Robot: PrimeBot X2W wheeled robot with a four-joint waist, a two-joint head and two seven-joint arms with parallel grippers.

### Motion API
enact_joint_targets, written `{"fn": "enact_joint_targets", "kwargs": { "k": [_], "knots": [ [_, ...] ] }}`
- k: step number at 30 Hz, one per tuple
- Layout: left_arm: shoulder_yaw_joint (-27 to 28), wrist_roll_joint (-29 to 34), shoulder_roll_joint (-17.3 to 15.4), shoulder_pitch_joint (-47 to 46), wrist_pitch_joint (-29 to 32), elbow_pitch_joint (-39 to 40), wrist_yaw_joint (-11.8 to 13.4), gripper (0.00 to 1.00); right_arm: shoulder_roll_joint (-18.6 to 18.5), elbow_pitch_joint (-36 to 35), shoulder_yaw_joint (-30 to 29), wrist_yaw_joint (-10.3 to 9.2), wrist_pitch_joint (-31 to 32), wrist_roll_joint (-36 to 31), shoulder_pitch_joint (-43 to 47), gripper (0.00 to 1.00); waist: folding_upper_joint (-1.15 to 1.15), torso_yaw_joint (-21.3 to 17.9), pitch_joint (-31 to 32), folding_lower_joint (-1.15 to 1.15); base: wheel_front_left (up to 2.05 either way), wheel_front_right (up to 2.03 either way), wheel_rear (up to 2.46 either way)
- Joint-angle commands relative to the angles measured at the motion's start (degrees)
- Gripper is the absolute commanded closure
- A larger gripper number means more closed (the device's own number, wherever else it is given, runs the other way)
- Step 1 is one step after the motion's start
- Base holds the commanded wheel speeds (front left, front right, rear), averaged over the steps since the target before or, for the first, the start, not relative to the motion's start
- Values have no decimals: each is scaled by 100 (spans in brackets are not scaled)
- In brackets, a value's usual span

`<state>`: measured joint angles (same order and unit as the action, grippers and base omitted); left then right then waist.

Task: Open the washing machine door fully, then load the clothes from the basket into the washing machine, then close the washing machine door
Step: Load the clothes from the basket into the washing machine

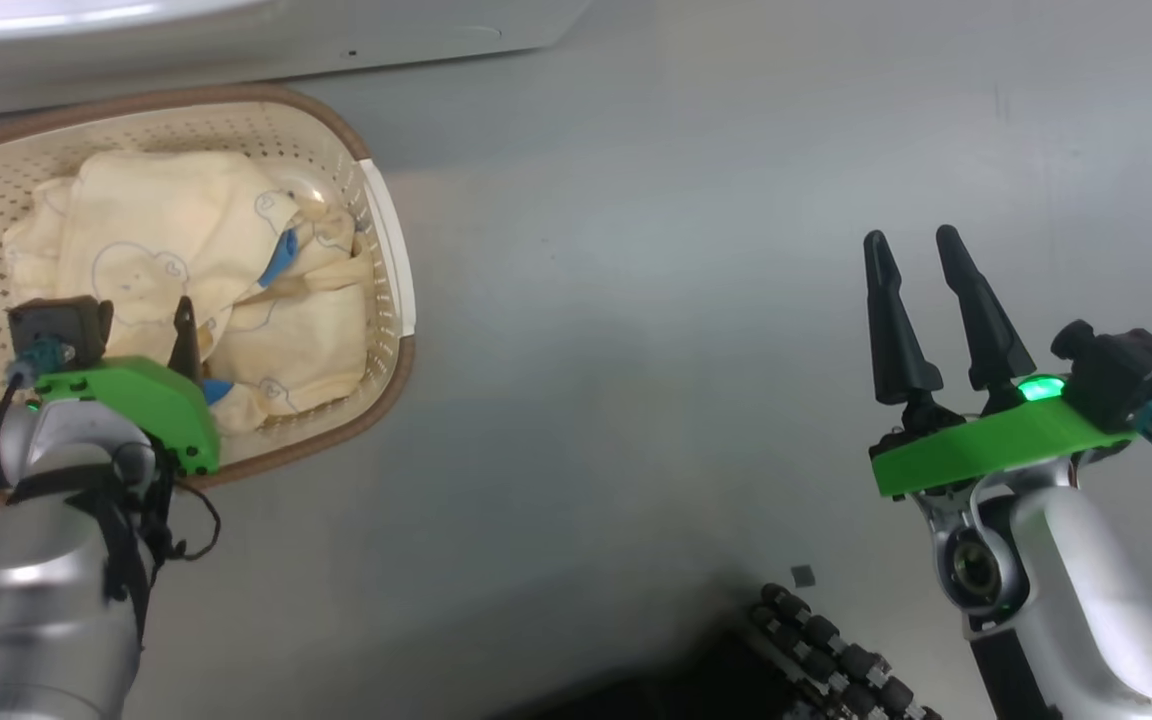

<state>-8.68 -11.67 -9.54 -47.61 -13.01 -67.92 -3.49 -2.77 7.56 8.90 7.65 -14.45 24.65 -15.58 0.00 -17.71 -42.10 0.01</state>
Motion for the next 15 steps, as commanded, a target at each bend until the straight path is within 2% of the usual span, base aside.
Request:
{"fn": "enact_joint_targets", "kwargs": {
  "k": [1,15],
  "knots": [
    [138,-37,-245,-51,-35,-15,25,0,-11,-176,110,-16,-55,22,2,0,0,-51,-169,-1,0,0,0],
    [33,-31,-664,-979,-3,-326,72,0,-11,-345,267,-16,-55,63,-178,0,0,-256,-891,-1,0,0,0]
  ]
}}
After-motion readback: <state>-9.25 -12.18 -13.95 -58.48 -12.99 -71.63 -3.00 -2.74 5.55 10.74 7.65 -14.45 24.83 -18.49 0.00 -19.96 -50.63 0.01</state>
